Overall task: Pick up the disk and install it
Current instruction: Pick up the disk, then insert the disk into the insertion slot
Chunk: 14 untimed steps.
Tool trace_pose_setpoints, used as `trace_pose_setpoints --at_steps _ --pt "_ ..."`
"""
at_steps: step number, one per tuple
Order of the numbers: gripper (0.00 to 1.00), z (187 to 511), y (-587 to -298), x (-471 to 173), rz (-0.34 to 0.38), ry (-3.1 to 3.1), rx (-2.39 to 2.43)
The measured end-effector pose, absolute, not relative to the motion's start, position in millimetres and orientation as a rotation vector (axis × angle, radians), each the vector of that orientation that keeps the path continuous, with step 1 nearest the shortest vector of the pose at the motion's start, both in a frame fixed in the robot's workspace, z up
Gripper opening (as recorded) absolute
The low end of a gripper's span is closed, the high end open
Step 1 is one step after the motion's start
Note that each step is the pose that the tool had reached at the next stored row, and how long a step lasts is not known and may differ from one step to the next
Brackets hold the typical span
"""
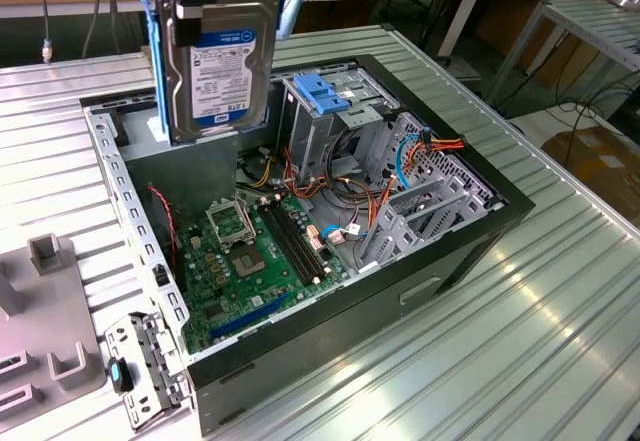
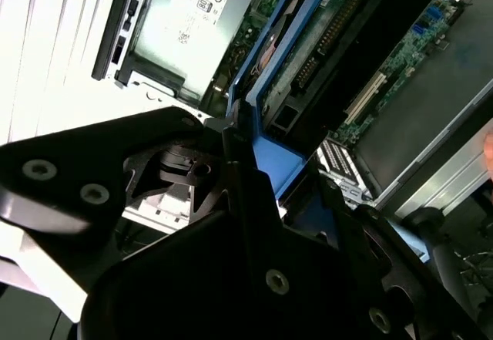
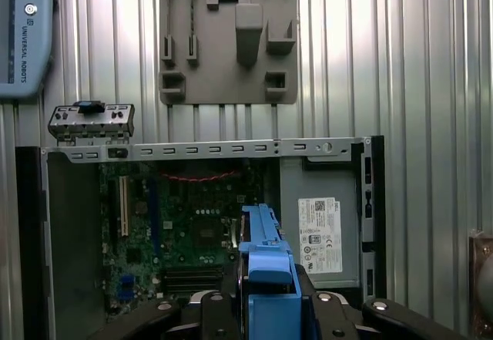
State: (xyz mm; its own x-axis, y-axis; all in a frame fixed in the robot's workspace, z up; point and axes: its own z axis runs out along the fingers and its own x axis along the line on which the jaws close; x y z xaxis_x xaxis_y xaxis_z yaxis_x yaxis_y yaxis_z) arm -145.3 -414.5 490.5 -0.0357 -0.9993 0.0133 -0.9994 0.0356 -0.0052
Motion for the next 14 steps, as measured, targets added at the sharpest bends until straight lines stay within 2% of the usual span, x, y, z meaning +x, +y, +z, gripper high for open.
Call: trace_pose_setpoints --at_steps 14 --pt "0.37 490.0 -414.5 -129.8 0.022 -2.256 2.177"
